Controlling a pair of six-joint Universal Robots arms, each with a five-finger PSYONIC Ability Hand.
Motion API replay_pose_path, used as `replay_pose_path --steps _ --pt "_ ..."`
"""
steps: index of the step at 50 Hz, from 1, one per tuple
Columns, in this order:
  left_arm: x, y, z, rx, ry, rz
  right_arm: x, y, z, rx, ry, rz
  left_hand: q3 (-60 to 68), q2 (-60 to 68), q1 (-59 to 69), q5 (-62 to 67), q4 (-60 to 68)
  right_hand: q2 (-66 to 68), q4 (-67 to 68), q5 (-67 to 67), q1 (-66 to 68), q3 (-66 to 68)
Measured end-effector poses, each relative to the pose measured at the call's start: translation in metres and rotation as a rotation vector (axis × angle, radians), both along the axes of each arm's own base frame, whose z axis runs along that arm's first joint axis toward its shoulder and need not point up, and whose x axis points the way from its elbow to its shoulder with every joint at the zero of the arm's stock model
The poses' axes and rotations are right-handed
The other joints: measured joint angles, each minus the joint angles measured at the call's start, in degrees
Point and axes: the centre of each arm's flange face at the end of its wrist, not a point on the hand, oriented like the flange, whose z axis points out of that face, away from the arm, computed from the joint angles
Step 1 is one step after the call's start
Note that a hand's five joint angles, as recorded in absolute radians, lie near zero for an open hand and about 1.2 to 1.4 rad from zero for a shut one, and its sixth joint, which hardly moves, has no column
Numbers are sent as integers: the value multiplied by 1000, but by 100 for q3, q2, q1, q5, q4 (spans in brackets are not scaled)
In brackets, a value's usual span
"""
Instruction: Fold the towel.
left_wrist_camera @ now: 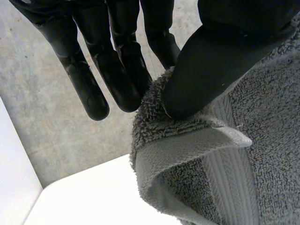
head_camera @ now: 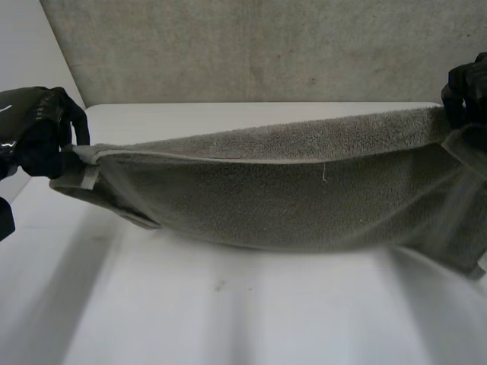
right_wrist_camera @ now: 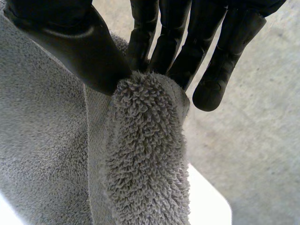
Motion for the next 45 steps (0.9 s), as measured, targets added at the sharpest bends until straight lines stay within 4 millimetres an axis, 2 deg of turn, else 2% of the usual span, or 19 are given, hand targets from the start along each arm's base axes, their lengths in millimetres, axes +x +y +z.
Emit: replay_pose_path --steps 4,9,14,17,19,20,22,24,25,26,27,29,32,34,37,41,44,45 --pt "1 -7 -6 41 12 -8 0 -6 -11 95 17 4 0 0 0 0 0 0 0 0 0 0" --pt "-4 -25 -32 144 9 -28 0 -27 -41 222 57 24 0 0 0 0 0 0 0 0 0 0" --pt "-19 -54 -53 199 4 -65 4 -65 -71 255 79 45 2 1 0 0 1 0 0 0 1 0" --pt "-29 -75 -52 163 10 -68 11 -89 -75 182 77 54 3 2 0 0 2 0 0 0 1 0" --pt "-40 -98 -41 92 30 -54 22 -116 -69 50 61 56 3 2 0 0 2 0 0 0 1 0" --pt "-42 -103 -38 75 37 -50 25 -121 -65 14 54 55 3 2 0 0 1 0 0 0 1 0" --pt "-49 -124 -12 -32 88 -17 36 -141 -47 -147 13 50 3 2 0 0 2 0 0 0 1 0" --pt "-50 -133 4 -89 126 4 41 -149 -35 -233 -17 47 3 2 0 1 2 0 0 0 1 0" --pt "-50 -140 25 -157 177 27 45 -155 -21 -323 -54 45 3 2 0 0 2 0 0 0 1 0" --pt "-50 -142 33 -182 199 36 47 -158 -12 -372 -78 44 3 2 0 0 2 0 0 0 1 0" --pt "-48 -146 51 -236 253 55 49 -160 2 -447 -119 45 3 2 0 0 2 0 0 0 1 2" --pt "-44 -147 75 -300 329 76 49 -159 23 -541 -183 51 3 2 0 0 2 0 0 0 2 100" --pt "-38 -144 98 -354 421 95 48 -149 48 -609 -276 75 3 2 0 1 2 0 0 0 2 206" --pt "-36 -142 103 -362 447 99 47 -145 52 -607 -303 88 3 2 0 1 2 0 0 0 2 224" --pt "-32 -139 95 -325 466 110 46 -136 46 -523 -334 123 3 2 0 1 3 0 0 0 2 226" --pt "-30 -137 63 -223 435 116 47 -129 11 -328 -304 160 3 3 0 3 2 0 0 1 2 226" --pt "-29 -133 20 -96 384 112 49 -123 -32 -148 -234 183 3 4 0 21 2 0 0 74 7 226" --pt "-28 -131 11 -69 373 111 49 -121 -40 -119 -219 187 3 4 0 22 3 0 0 86 7 226"
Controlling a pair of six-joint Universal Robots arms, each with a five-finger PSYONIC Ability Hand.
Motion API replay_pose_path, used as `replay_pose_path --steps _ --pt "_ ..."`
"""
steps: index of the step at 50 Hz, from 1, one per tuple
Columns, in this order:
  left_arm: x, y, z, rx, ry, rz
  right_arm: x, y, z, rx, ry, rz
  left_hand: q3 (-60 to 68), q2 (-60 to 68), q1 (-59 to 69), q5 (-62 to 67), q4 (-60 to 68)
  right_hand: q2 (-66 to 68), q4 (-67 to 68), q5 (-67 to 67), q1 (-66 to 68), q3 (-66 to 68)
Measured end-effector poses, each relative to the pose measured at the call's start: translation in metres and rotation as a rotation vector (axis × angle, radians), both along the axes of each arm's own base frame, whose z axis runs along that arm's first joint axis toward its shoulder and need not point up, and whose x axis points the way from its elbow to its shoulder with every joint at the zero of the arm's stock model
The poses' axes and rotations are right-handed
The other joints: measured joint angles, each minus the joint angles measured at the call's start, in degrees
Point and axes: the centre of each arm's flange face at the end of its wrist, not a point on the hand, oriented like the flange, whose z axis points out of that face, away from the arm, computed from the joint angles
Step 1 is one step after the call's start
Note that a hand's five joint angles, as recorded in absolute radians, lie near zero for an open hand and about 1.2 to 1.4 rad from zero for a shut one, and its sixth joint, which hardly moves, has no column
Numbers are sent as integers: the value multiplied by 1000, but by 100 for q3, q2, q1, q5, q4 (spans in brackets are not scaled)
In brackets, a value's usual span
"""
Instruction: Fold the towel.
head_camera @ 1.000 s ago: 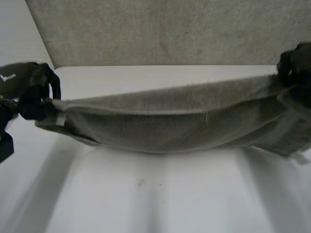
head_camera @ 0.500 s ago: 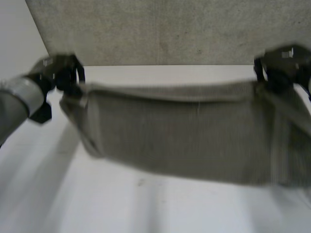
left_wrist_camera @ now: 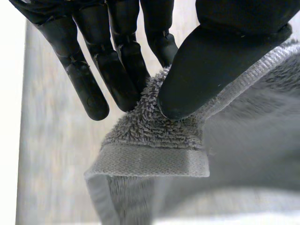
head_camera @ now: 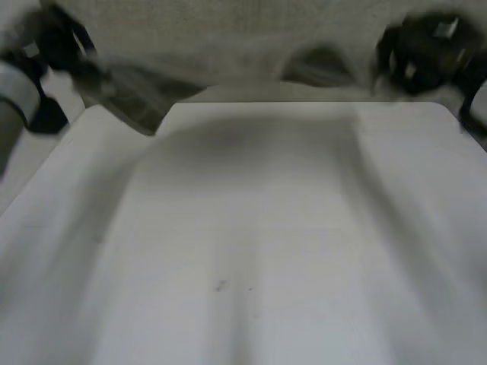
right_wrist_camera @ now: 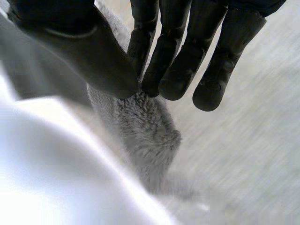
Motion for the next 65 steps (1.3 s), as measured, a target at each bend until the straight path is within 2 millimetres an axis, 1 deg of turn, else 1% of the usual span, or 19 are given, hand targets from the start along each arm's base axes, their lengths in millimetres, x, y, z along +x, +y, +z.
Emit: replay_pose_path --steps 2,3,6,7,9,11,14,17,21,22,24,26,30,31,36,45,50,55,65 --pt "2 6 -32 87 -34 -17 1 5 -36 105 80 22 0 0 0 0 0 0 0 8 0 0" --pt "3 9 -41 111 -44 -21 1 6 -44 125 98 26 0 0 0 0 0 0 0 8 0 0" --pt "7 21 -81 207 -93 -37 0 14 -100 253 223 62 0 0 0 0 -1 0 0 8 0 0" --pt "7 23 -87 220 -102 -39 0 16 -108 270 243 68 0 0 0 0 0 0 0 9 0 0" --pt "9 31 -110 258 -138 -46 -1 21 -142 333 318 93 0 0 0 1 0 0 0 8 -6 0" --pt "10 37 -126 275 -169 -49 -4 25 -168 374 375 113 0 0 0 1 0 0 0 8 0 0" --pt "12 44 -143 284 -210 -51 -9 27 -191 404 424 125 0 0 0 1 0 0 0 8 0 0" --pt "13 47 -151 278 -239 -51 -13 27 -203 414 446 125 0 0 0 1 0 0 0 8 -6 0" --pt "13 48 -151 264 -258 -51 -17 26 -204 403 451 115 0 0 0 1 0 -13 -65 -61 -53 -70" --pt "13 48 -150 258 -261 -51 -17 27 -202 394 450 111 0 0 0 1 0 -245 -373 -376 -325 -362" --pt "12 49 -147 246 -262 -51 -18 28 -197 373 443 102 0 0 0 1 -1 -1548 -1664 -1651 -1643 -1690" --pt "12 50 -143 235 -260 -51 -18 30 -192 353 432 93 0 0 0 1 -1 -2305 -2426 -2488 -2473 -2463" --pt "12 52 -135 213 -252 -51 -19 34 -184 318 401 72 0 0 0 1 0 -3271 -3421 -3549 -3421 -3458" --pt "11 53 -130 200 -248 -51 -19 36 -179 301 377 58 0 0 0 1 -1 -3583 -3811 -3938 -3717 -3830" --pt "10 56 -114 152 -238 -55 -21 38 -167 283 298 16 0 0 0 1 0 -4355 -4498 -4727 -4536 -4559" --pt "8 65 -79 64 -224 -73 -21 43 -151 343 142 -40 0 0 0 1 -1 -5953 -6120 -6306 -6068 -6178" --pt "5 68 -62 32 -211 -81 -10 53 -143 377 68 -53 0 1 0 1 0 -6053 -6143 -6306 -6264 -6276" --pt "-2 70 -47 19 -177 -103 11 68 -139 395 33 -46 0 0 0 1 0 -6052 -6143 -6305 -6264 -6276" --pt "-8 69 -25 4 -116 -123 54 93 -155 433 60 47 0 1 0 1 0 -6052 -6144 -6306 -6264 -6276"
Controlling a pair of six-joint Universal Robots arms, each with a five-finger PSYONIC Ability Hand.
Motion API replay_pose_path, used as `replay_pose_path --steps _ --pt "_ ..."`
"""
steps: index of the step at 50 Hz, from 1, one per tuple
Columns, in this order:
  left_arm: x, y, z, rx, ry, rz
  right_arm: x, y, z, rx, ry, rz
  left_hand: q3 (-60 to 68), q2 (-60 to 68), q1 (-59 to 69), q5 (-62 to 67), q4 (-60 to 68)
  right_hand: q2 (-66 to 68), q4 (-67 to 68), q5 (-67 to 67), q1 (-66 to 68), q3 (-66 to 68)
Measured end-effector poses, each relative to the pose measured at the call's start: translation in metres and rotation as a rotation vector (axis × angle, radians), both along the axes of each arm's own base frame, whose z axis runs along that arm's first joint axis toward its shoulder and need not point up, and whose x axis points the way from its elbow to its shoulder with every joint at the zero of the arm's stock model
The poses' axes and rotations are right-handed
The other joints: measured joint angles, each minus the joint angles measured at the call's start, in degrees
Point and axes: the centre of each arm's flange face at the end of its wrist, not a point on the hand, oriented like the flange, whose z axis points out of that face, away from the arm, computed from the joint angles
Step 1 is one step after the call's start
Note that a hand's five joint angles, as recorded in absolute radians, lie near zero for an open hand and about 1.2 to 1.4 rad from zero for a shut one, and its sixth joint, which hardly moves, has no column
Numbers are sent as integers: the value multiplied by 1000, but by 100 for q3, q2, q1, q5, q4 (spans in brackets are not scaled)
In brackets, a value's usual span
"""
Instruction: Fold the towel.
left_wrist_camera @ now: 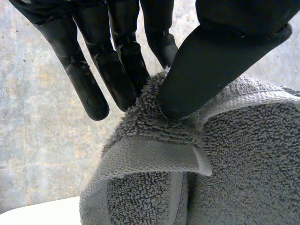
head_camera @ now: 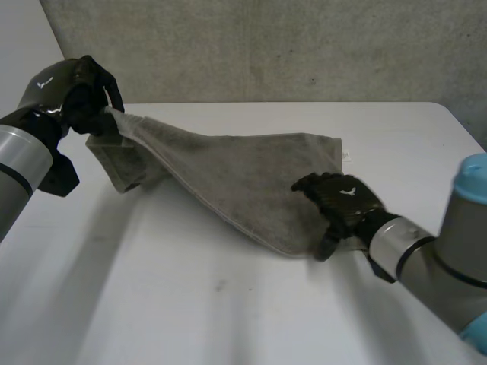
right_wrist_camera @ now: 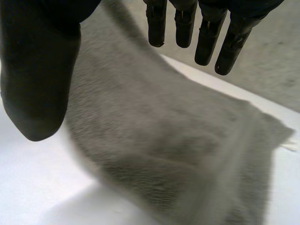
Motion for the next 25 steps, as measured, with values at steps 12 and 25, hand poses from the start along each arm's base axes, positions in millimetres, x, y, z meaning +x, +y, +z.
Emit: replay_pose_path --steps 12,25 --pt "0 -4 10 -5 68 -1 42 12 -30 91 -55 76 0 0 0 0 0 0 0 0 0 0" --pt "3 -8 9 9 101 11 67 -1 -57 66 -131 4 0 1 0 0 -1 0 0 0 0 0"
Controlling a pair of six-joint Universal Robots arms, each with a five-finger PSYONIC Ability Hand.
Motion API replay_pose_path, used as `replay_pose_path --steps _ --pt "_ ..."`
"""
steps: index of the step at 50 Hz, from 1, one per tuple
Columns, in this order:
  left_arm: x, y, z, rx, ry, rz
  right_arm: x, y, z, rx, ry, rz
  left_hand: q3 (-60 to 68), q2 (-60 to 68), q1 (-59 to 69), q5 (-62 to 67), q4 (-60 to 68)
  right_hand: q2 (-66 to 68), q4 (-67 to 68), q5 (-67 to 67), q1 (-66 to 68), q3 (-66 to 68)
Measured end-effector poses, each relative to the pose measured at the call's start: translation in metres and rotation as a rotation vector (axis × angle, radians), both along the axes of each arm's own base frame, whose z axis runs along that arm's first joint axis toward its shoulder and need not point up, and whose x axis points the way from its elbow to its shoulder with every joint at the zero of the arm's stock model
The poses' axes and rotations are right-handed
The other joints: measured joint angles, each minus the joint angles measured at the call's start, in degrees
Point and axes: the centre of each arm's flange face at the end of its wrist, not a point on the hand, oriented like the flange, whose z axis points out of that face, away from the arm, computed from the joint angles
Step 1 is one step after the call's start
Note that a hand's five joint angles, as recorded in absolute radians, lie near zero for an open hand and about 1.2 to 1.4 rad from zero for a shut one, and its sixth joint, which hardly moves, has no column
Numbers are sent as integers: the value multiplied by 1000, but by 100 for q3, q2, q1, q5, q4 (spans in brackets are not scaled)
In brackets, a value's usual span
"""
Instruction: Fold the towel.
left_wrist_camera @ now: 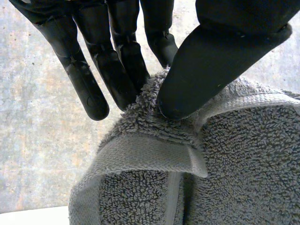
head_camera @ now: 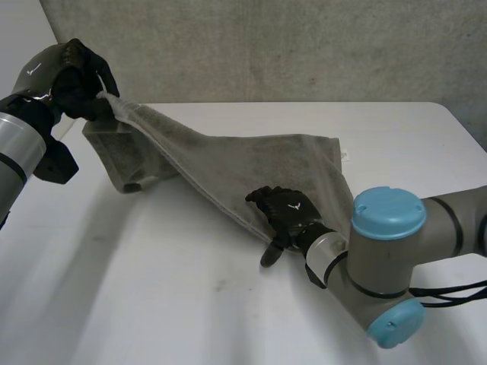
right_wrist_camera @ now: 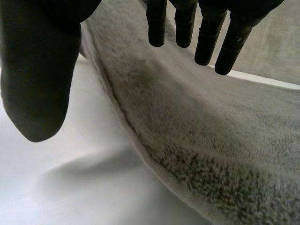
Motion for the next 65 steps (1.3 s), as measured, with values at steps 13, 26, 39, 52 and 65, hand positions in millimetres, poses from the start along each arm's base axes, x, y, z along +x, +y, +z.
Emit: replay_pose_path --steps 13,26,39,52,65 --pt "16 -13 -2 14 18 53 -24 -33 -2 -71 32 -183 0 0 0 0 0 2143 2038 2228 2205 2198" --pt "28 -24 -15 52 11 95 -94 -62 13 -88 86 -316 0 0 0 0 1 3629 3546 3654 3701 3660" --pt "28 -26 -26 88 2 93 -120 -70 6 -38 79 -292 0 0 0 0 1 6221 6164 6316 6283 6277" --pt "27 -13 -28 145 -18 82 -144 -66 108 -286 192 -243 0 0 0 0 1 6221 6164 6316 6284 6277" --pt "32 35 37 74 -63 80 -157 -2 287 -582 322 -239 0 0 0 0 1 6221 6164 6348 6287 6277"
